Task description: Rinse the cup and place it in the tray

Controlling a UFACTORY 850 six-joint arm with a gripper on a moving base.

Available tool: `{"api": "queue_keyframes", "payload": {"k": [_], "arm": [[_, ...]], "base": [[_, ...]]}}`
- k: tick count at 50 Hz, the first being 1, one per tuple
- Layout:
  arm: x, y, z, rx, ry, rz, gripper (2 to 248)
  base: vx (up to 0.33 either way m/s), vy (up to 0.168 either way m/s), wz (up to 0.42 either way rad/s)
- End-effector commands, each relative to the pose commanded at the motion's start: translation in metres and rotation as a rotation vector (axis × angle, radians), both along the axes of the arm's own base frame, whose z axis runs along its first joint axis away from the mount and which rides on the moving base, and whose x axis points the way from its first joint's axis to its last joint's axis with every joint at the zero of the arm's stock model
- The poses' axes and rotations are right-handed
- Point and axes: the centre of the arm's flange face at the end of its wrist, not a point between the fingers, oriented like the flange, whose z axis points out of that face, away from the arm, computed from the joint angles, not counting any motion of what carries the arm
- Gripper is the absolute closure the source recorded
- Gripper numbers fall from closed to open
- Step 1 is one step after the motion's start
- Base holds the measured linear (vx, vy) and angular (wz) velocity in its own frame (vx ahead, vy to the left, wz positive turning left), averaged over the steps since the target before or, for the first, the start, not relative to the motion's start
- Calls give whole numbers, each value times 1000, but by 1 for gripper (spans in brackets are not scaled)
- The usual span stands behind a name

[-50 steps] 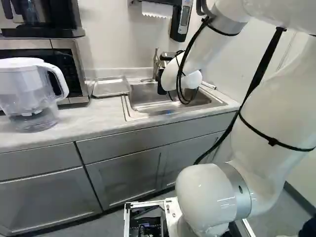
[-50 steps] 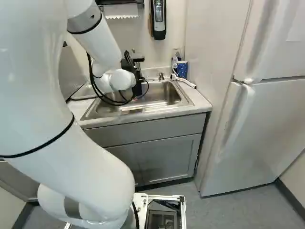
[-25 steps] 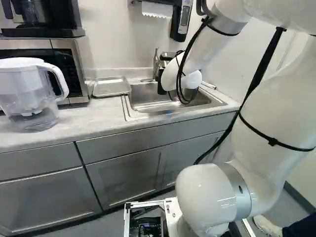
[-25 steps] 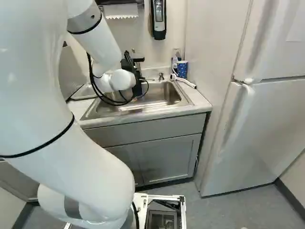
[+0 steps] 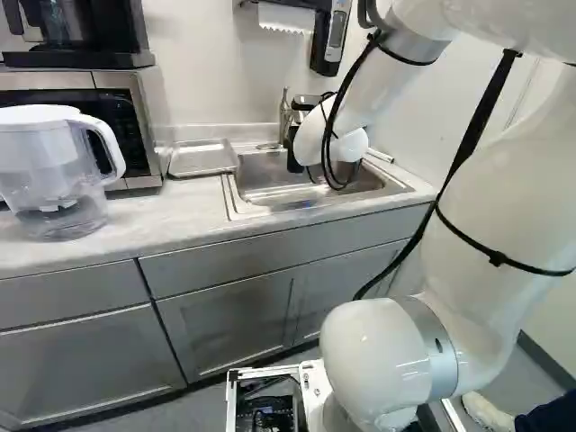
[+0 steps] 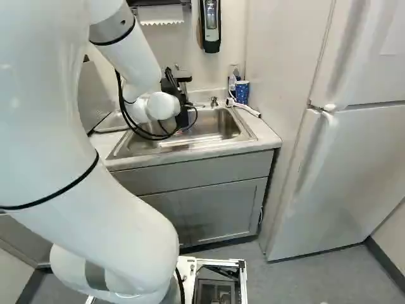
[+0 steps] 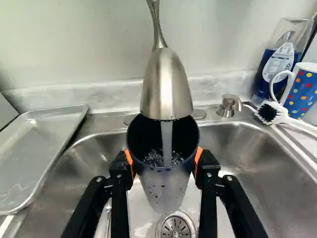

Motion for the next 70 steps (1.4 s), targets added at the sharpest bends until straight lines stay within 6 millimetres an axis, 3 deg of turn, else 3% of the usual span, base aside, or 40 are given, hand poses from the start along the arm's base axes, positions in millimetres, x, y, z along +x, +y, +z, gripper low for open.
{"api": "queue_keyframes", "payload": {"k": [70], "arm": [[0, 0, 0, 0, 0, 0, 124]], "base": [[0, 0, 0]]}}
